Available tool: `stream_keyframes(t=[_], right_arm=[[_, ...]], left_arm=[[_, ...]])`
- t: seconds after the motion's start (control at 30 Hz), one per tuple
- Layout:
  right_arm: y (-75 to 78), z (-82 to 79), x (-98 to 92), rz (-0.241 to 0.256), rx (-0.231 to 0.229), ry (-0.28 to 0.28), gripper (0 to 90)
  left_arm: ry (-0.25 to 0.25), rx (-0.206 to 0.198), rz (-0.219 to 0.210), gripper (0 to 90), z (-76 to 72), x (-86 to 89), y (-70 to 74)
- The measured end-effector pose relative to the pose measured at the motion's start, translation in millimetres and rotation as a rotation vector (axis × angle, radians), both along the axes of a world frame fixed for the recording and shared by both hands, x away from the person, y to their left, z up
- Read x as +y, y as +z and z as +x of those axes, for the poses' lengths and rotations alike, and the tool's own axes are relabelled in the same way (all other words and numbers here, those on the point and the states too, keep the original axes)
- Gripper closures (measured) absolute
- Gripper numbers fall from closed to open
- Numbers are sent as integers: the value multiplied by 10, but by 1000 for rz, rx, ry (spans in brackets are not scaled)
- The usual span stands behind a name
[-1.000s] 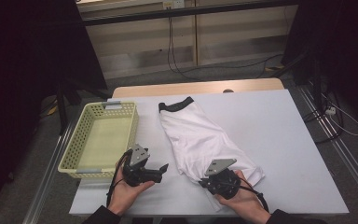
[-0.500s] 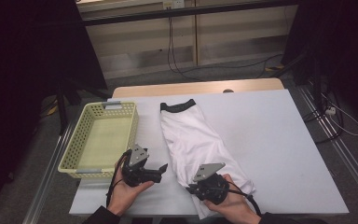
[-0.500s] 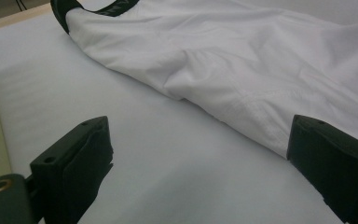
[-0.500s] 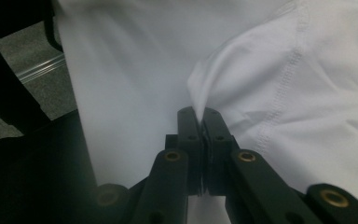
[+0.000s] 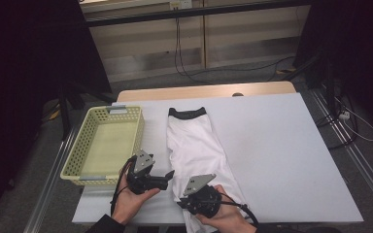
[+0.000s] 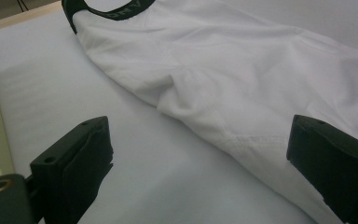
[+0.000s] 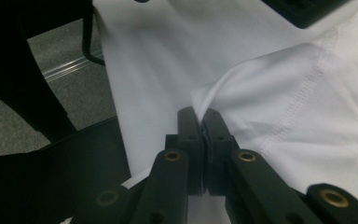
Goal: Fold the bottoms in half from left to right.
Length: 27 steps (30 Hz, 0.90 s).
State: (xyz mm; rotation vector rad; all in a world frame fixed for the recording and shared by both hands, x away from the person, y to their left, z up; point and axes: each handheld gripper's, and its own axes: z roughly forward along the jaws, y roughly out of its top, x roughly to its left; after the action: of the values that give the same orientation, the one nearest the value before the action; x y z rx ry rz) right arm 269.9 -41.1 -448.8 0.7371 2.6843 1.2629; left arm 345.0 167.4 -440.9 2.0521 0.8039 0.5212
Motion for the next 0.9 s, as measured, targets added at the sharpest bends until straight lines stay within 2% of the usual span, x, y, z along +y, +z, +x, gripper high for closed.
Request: stream_keyframes(t=[0.23,0.3,0.37,0.53,0.63,0.9], right_arm=[[-30,4,70,11,1,17,861],[-55,16,49,16,6,27,784],[-61,23,41,15,9,27,666],[-46,13,0,33,-2,30,532],[-19,33,-78,51,-18,8,484],[25,140,-319,62,-56,-76,440]], left_arm=[[-1,0,0,67,-1,4,3],[-3,5,5,67,-4,4,7],[-3,1,8,67,-6,-1,3],[-8,-1,6,67,-18,-11,-1],[-12,3,4,67,-21,-12,0],[-19,4,1,67,-43,-36,-5]])
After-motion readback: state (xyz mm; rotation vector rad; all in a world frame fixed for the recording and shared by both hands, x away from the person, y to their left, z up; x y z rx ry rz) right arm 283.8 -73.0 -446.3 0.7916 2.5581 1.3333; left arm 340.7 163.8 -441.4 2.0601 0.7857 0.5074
